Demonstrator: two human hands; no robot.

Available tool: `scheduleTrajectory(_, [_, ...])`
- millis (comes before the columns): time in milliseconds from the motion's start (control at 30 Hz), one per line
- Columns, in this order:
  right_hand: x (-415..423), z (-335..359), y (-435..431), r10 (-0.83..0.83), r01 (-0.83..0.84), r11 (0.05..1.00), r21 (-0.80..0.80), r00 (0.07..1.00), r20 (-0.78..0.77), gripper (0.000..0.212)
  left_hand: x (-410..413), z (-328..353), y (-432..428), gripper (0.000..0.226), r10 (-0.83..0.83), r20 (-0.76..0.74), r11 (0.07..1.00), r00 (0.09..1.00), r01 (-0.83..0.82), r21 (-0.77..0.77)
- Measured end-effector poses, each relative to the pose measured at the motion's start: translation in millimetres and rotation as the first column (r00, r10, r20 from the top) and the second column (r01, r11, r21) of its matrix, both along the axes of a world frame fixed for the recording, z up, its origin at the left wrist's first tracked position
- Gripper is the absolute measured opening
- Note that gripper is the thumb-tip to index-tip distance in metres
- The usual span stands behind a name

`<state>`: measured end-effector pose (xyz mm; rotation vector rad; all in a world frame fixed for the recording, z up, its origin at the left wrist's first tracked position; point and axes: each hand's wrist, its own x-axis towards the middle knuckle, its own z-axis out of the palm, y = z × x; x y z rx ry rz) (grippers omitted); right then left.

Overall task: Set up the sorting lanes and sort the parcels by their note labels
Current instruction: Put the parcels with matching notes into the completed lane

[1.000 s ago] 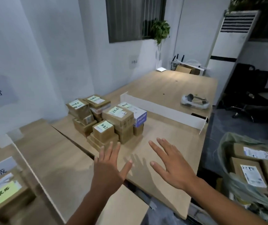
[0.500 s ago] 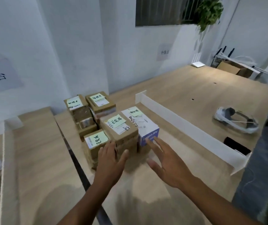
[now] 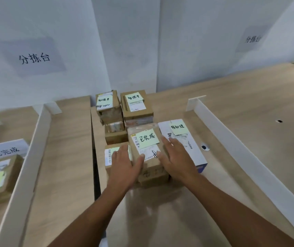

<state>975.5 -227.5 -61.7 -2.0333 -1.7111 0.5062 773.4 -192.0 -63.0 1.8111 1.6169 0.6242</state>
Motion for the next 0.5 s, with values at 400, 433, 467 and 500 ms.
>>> scheduleTrajectory(400, [-4, -13, 14, -0.058, 0.058, 0.998, 0.026, 0.998, -0.008, 0.076, 21, -35, 3, 0.091, 0.011, 0.131, 0.998, 0.991, -0.003, -0.059])
scheduleTrajectory(433, [-5, -4, 6, -0.058, 0.059, 0.997, 0.044, 0.998, -0.03, 0.076, 21, -27, -2, 0.087, 0.005, 0.161, 0.999, 0.987, 0.003, -0.049])
scheduleTrajectory(467, [-5, 6, -3, -0.051, 0.055, 0.996, 0.071, 0.997, -0.05, 0.076, 20, -16, -10, 0.081, -0.005, 0.196, 1.0, 0.981, 0.01, -0.026])
scheduleTrajectory(500, [-6, 16, -13, -0.04, 0.047, 0.994, 0.101, 0.997, -0.07, 0.075, 18, -5, -19, 0.074, -0.02, 0.236, 1.0, 0.971, 0.021, -0.002])
